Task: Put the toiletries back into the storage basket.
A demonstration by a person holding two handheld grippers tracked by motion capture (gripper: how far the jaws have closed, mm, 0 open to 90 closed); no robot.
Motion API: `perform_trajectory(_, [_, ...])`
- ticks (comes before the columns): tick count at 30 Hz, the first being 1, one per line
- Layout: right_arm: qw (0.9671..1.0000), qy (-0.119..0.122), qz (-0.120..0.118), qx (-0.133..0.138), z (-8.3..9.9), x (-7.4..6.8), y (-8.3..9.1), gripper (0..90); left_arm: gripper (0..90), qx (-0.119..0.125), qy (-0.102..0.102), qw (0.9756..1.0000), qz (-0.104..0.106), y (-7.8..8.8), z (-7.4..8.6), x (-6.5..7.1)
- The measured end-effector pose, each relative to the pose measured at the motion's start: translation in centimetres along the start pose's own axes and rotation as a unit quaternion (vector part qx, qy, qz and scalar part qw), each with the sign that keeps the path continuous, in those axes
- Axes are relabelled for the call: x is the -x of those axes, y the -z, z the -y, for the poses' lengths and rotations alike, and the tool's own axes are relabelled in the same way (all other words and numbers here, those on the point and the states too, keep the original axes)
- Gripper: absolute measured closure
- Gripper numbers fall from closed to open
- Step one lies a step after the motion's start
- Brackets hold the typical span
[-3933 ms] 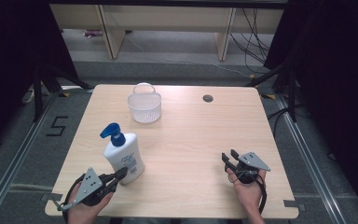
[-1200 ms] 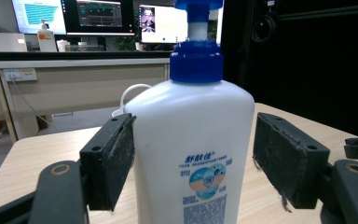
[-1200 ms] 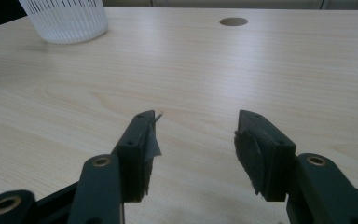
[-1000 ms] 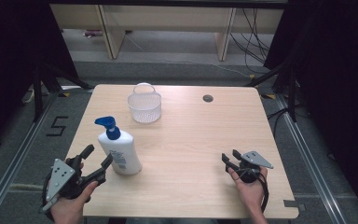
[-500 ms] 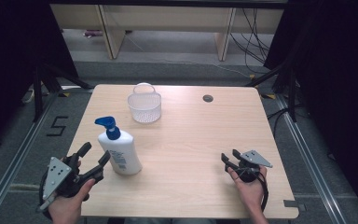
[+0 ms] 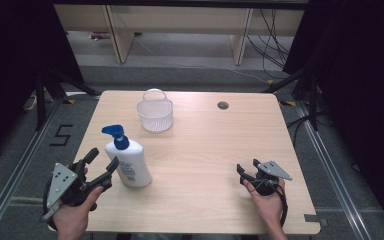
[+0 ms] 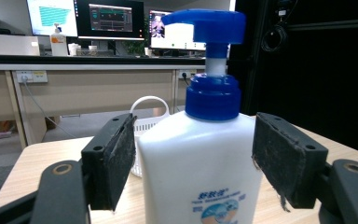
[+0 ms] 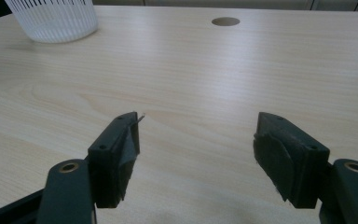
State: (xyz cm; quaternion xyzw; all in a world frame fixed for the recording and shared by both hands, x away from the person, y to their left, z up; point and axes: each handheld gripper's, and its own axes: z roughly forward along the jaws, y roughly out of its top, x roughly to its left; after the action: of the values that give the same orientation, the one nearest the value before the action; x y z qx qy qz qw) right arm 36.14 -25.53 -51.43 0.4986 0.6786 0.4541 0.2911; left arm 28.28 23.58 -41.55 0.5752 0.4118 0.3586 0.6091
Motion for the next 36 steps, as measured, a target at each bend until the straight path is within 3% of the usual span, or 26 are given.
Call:
perform_trajectory(3, [0.9999,-0.010,-0.003,-0.004,0.0,-0.4,0.3,31.8,29.8,-0.004,-0.001,1.0000,0.004,-0.2,-0.3,-0.2])
perform_trajectory(4, [0.9999,0.011,-0.001,0.000,0.0,-0.2,0.2,31.9,29.9,-0.005,0.000,1.0000,0.006,-0.3,-0.4,-0.3])
perform_trajectory(5, [0.9999,-0.014,-0.001,0.002,0.1,-0.6,0.1,32.0,30.0,-0.002,0.001,0.9999,0.011,-0.3,-0.6,-0.4])
perform_trajectory(6, [0.9999,-0.014,-0.001,0.002,0.1,-0.6,0.1,32.0,30.1,-0.002,0.001,0.9999,0.011,-0.3,-0.6,-0.4])
perform_trajectory(7, [1.0000,0.003,-0.005,0.001,0.0,-0.3,0.1,32.1,30.3,0.001,-0.001,0.9999,0.010,-0.4,-0.8,-0.3])
perform_trajectory(11, [1.0000,0.005,-0.006,-0.002,0.0,-0.1,0.0,32.3,31.4,0.004,-0.003,1.0000,0.007,-0.9,-1.7,0.3])
perform_trajectory(15, [0.9999,0.007,0.002,-0.006,0.0,-0.2,0.0,32.4,32.9,-0.009,-0.007,0.9999,0.003,-1.9,-2.2,1.2])
perform_trajectory(20, [0.9999,0.012,-0.003,-0.003,0.0,-0.1,0.1,32.5,34.6,-0.020,-0.018,0.9995,-0.019,-3.0,-2.6,1.9])
perform_trajectory(21, [0.9998,-0.004,-0.016,-0.012,0.0,-0.3,0.0,32.6,35.7,-0.018,-0.027,0.9991,-0.026,-3.2,-2.7,2.1])
perform_trajectory(25, [0.9997,0.001,-0.012,-0.020,-0.1,-0.2,-0.1,32.5,36.4,-0.023,-0.027,0.9984,-0.044,-3.9,-2.9,2.4])
perform_trajectory(27, [0.9999,0.005,-0.009,-0.012,-0.1,-0.1,-0.2,32.5,37.2,-0.022,-0.025,0.9984,-0.047,-4.1,-3.0,2.5])
perform_trajectory(36, [0.9996,-0.001,-0.017,-0.024,-0.2,-0.1,-0.1,32.6,45.9,-0.019,-0.030,0.9975,-0.062,-4.8,-3.5,3.1])
